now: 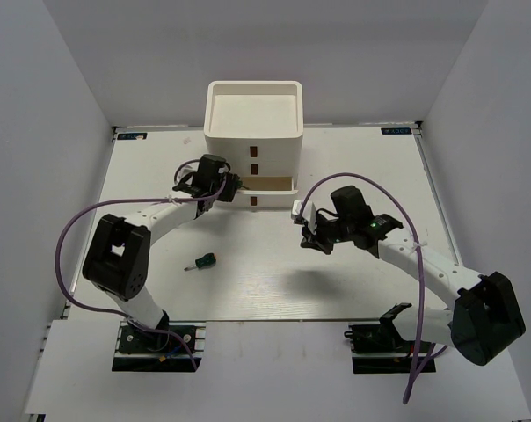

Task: Sort the tools into containers

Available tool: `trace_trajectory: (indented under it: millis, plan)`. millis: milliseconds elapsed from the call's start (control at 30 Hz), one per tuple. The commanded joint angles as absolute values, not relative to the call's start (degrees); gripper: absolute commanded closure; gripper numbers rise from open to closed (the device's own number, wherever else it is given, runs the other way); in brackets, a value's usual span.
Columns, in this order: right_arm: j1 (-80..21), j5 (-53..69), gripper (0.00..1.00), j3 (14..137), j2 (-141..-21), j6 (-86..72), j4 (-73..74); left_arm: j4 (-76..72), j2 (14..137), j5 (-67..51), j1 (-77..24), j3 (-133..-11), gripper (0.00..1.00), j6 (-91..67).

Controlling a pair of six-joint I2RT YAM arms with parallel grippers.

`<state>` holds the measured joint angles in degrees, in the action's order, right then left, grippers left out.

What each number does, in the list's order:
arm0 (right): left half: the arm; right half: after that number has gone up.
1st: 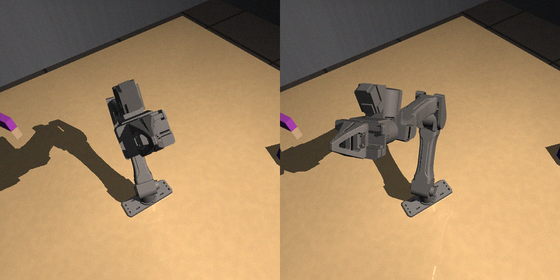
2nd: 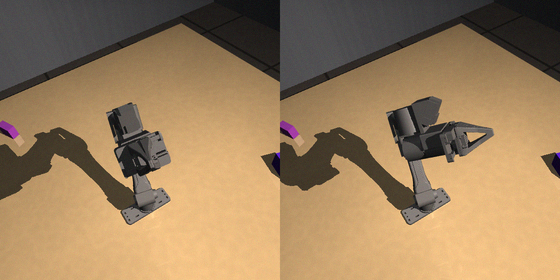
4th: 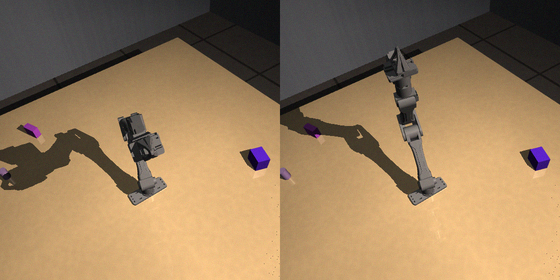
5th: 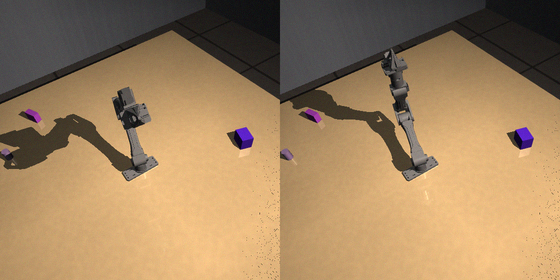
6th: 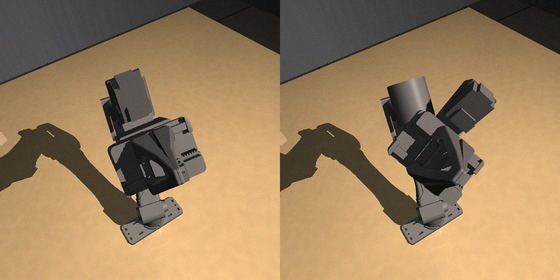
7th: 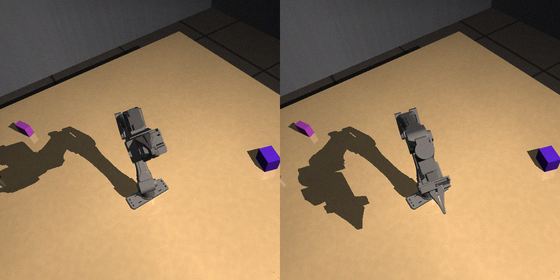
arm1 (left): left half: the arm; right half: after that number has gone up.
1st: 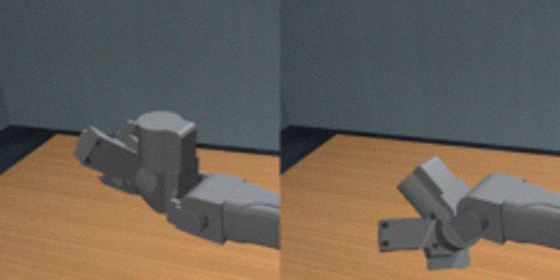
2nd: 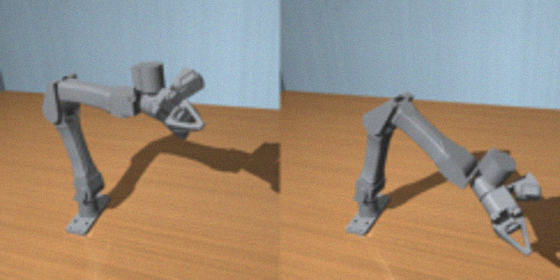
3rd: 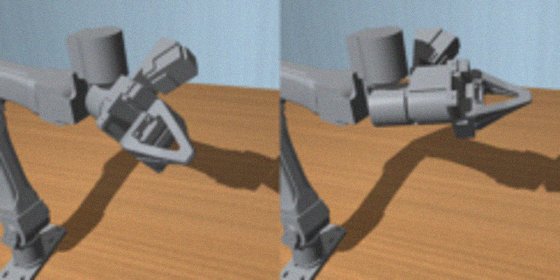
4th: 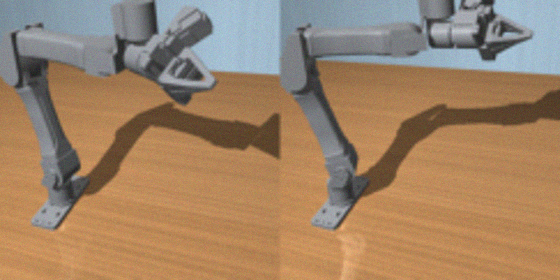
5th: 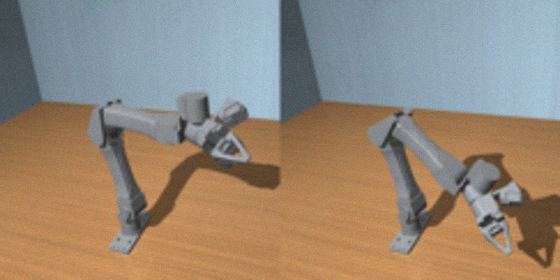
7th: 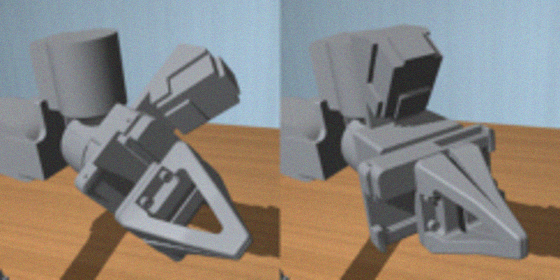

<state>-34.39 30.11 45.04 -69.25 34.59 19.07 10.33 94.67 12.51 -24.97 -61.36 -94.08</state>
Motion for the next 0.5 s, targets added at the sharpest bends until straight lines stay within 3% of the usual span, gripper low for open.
trace_trajectory:
  millis: [0, 233, 400, 467]
  plan:
    - [-33.9, 31.0, 1.0, 44.5, -67.9, 34.1, 17.7, 9.5, 94.4, 11.6, -25.2, -63.5, 0.55, -94.3]
    - [-34.1, 31.3, 1.0, 44.1, -67.9, 34.4, 18.0, 9.5, 94.4, 11.6, -25.2, -63.5, 0.45, -94.3]
    - [-33.6, 31.3, 1.0, 44.1, -68.0, 34.4, 18.0, 9.0, 94.4, 11.6, -25.2, -64.1, 0.45, -94.3]
    - [-33.8, 31.4, 1.0, 44.1, -67.8, 34.4, 18.1, 9.0, 93.8, 11.1, -25.2, -64.1, 0.54, -94.3]
